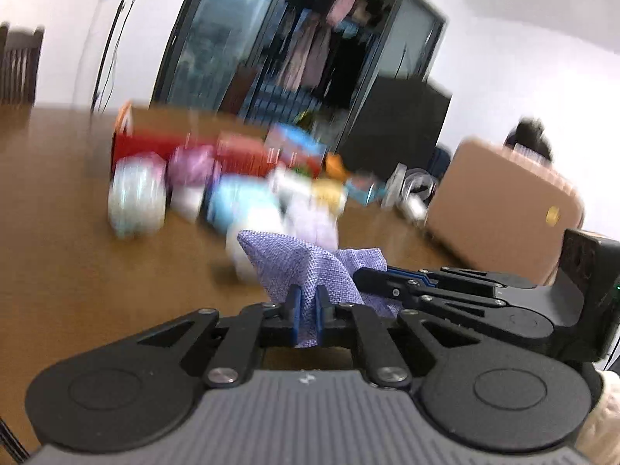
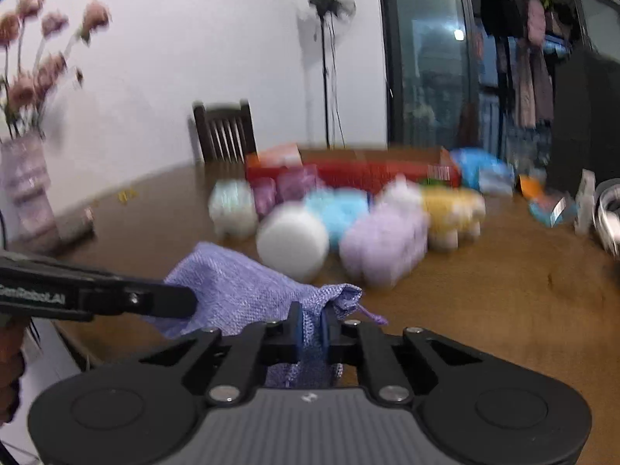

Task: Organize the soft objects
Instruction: 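Carry the lavender cloth into the box and open both grippers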

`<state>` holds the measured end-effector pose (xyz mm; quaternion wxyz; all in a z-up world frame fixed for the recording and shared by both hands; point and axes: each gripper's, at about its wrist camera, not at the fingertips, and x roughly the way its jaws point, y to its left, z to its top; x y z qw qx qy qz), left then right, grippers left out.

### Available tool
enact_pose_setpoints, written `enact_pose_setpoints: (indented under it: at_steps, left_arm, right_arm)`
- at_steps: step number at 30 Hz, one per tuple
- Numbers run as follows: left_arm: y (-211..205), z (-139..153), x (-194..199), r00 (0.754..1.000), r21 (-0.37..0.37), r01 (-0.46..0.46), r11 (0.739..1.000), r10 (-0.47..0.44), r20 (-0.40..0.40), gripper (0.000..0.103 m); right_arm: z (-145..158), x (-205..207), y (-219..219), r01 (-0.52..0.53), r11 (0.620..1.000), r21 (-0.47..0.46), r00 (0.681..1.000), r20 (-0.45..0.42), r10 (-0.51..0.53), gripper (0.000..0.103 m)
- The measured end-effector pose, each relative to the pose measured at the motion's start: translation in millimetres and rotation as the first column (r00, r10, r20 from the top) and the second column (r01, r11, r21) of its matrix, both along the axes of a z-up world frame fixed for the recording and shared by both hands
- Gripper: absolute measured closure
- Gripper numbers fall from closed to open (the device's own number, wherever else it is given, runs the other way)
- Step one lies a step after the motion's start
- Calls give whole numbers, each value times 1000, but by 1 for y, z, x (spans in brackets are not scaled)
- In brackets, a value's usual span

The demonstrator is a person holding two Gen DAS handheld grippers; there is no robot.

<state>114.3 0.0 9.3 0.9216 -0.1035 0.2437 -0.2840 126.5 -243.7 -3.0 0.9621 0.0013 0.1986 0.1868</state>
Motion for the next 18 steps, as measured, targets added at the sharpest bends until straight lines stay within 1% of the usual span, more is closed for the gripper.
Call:
enact_pose_setpoints:
  at_steps: [2, 4, 6, 7, 9, 10, 11, 13, 15, 16, 18]
  left_arm:
    - [5, 23, 23, 999, -29, 3, 1000, -2, 32, 95]
    - [10, 50, 58, 998, -56, 4, 998, 0, 57, 95]
    - [11, 77, 102, 995, -46, -14, 999, 19, 95, 95]
    - [12, 86, 122, 995, -43, -25, 999, 29, 97, 95]
    - [13, 99, 177, 995, -28, -55, 998, 57, 83, 95]
    - [13, 101, 205, 994, -12, -83, 996, 83, 64, 95]
    - [13, 100, 235, 994, 8, -101, 995, 101, 36, 95]
    - [12, 92, 294, 987, 51, -155, 987, 156, -31, 95]
    - [10, 75, 344, 978, 107, -177, 978, 186, -90, 95]
    - [9, 66, 368, 969, 148, -199, 969, 217, -116, 95]
    - [6, 48, 403, 957, 213, -210, 954, 245, -155, 95]
  right_arm:
    - [25, 23, -3, -30, 1000, 6, 999, 45, 30, 94]
    - [50, 53, -3, -54, 999, 1, 995, 81, 53, 94]
    - [76, 94, 1, -80, 997, -13, 991, 109, 81, 94]
    - [89, 118, 4, -86, 996, -14, 990, 113, 87, 94]
    - [109, 174, 12, -98, 995, -23, 991, 93, 100, 94]
    - [116, 204, 17, -96, 995, -32, 992, 73, 98, 94]
    - [119, 238, 23, -101, 994, -43, 994, 34, 102, 94]
    - [117, 299, 36, -99, 994, -51, 994, -45, 96, 94]
    - [106, 358, 49, -101, 993, -54, 986, -141, 92, 94]
    - [97, 384, 56, -95, 994, -60, 980, -180, 83, 94]
    - [77, 428, 71, -92, 993, -72, 966, -251, 71, 94]
